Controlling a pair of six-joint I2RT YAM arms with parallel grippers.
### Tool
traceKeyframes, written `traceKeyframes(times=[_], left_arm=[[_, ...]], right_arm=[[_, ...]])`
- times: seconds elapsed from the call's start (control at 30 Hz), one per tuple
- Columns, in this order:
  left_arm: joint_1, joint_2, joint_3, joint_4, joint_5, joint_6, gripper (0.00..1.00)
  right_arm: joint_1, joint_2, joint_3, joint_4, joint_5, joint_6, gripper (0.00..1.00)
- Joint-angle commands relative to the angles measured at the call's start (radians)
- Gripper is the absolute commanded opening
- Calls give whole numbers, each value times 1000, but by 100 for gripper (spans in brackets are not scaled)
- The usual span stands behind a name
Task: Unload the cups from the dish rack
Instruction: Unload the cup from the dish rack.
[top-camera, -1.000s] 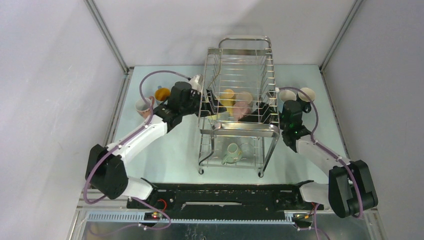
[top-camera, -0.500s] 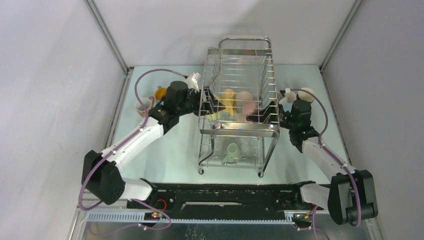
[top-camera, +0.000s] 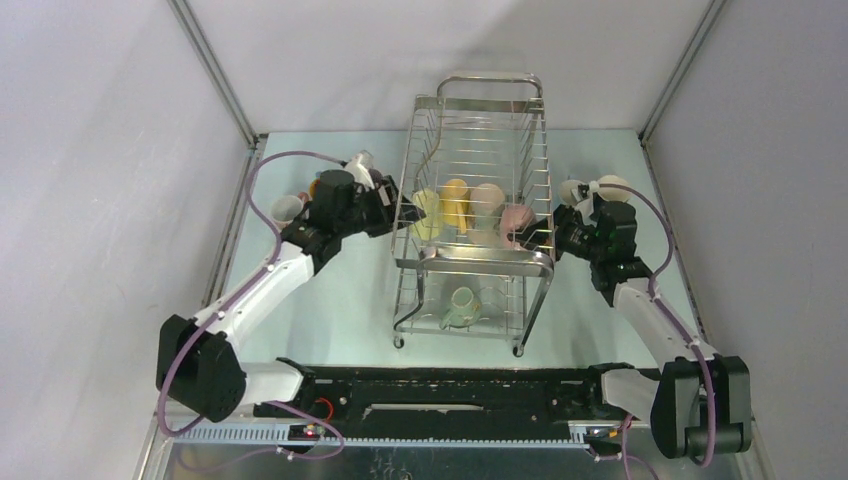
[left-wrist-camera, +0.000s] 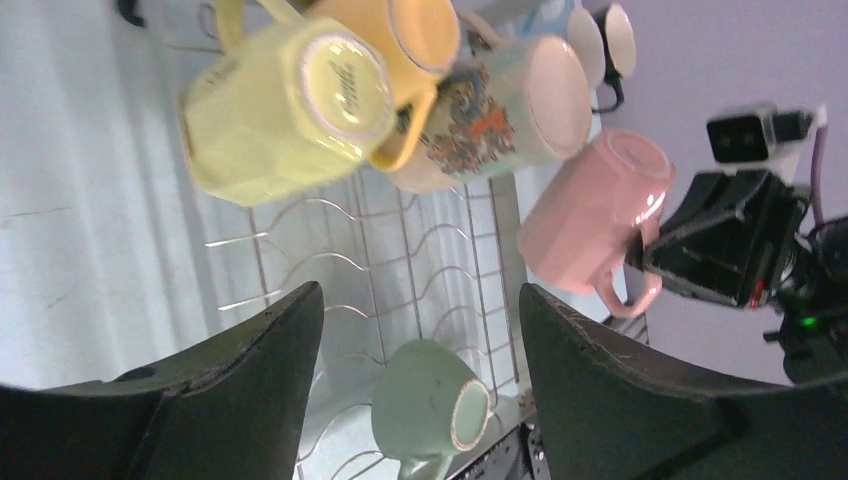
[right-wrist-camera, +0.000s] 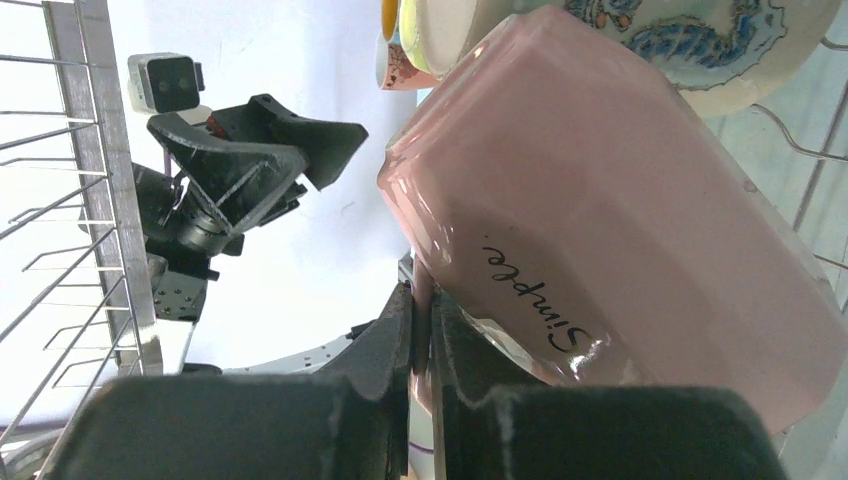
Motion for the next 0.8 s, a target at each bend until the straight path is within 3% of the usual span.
traceKeyframes(times=[0.0,0.37,0.77], left_arm=[[34,-59,-30,46,-34,-32,76],[118,-112,-48,45,-67,-47,76],[217,-161,103,-2,-94,-41,76]], right_arm=[[-21,-57,20,55,-42,5,0],[-140,-106,22,11,-83,44,0],[-341,-160,62,4,-109,213,0]])
